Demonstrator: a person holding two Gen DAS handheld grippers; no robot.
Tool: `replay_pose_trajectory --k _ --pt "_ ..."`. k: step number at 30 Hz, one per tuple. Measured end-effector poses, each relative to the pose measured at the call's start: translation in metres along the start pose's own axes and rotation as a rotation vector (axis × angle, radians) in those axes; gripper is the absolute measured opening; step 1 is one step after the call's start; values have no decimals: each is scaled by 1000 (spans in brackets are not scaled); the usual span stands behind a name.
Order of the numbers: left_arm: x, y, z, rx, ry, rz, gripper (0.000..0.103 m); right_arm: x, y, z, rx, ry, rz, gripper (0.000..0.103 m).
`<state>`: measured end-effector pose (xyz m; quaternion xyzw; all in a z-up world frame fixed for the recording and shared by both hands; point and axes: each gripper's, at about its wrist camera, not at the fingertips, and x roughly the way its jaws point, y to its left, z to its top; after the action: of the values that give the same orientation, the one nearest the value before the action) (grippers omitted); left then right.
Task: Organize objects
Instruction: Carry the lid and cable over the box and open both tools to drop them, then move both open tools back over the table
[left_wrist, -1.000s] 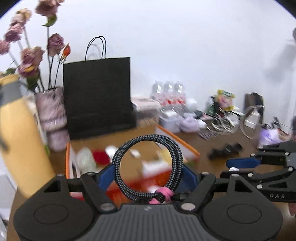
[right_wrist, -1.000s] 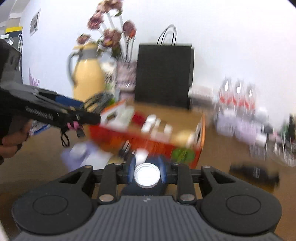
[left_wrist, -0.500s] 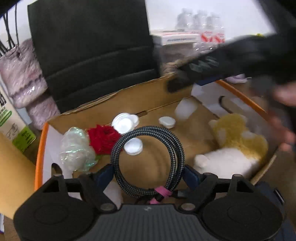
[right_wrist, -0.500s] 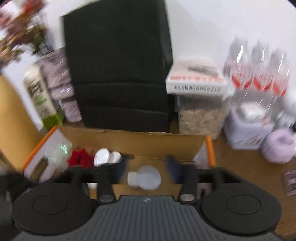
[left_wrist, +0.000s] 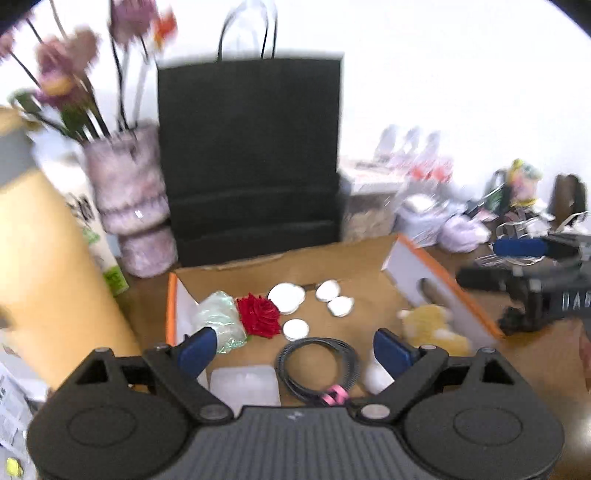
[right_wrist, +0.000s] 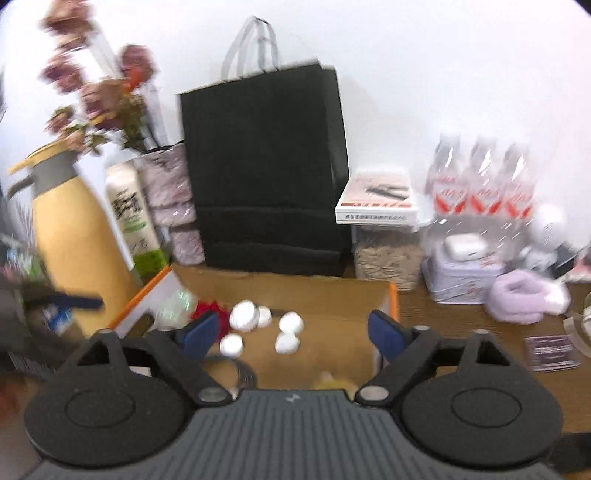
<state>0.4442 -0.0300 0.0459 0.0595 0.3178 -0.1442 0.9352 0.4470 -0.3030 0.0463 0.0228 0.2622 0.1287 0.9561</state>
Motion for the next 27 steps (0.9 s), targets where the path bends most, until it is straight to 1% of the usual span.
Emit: replay_pose_trajectory --k 1,4,5,6,9,10,11,13,14,15,16,19,21,22,24,25,27 --pt "-22 -5 -7 17 -28 1 93 -18 3 -8 -25 -11 -2 99" --pt "-83 -23 -45 49 -126 18 103 -72 12 -38 -66 -50 -18 100" --pt "-104 -30 -64 52 -152 15 103 -90 15 -50 -66 -62 -24 100" --pt "-118 -36 -77 50 -162 13 103 -107 18 -63 -62 -66 -23 101" --pt "-160 -54 -132 13 -161 3 103 -155 31 -106 -38 -75 8 103" --pt "-168 -59 -147 10 -155 20 103 -167 37 -123 -49 -80 23 103" --pt "-176 -65 -166 18 -147 54 103 -179 42 -143 -51 -89 19 103" --pt "-188 -70 -196 1 -118 109 103 -193 53 -176 -61 -49 -28 103" --pt "-193 -70 -210 -13 -91 127 103 -200 58 -193 -72 -20 -52 103" --pt "-197 -67 -220 -24 -73 129 103 -208 62 -207 -79 -5 -60 103" --pt "-200 -62 -229 -32 -55 129 103 -217 63 -219 -79 9 -58 103" --pt "-205 -48 -243 -57 -22 191 103 -244 63 -243 -74 34 -48 103" --pt "-208 -40 -246 -74 -12 225 103 -262 65 -246 -111 45 -101 103" --pt "-211 -36 -246 -88 -22 222 103 -270 67 -246 -132 43 -125 103" --pt "-214 -31 -243 -107 -51 193 103 -286 70 -241 -160 19 -165 103" --pt "-215 -31 -241 -111 -65 177 103 -292 70 -238 -157 -2 -181 103" --pt "-210 -35 -240 -110 -74 156 103 -295 70 -233 -131 -28 -184 103"
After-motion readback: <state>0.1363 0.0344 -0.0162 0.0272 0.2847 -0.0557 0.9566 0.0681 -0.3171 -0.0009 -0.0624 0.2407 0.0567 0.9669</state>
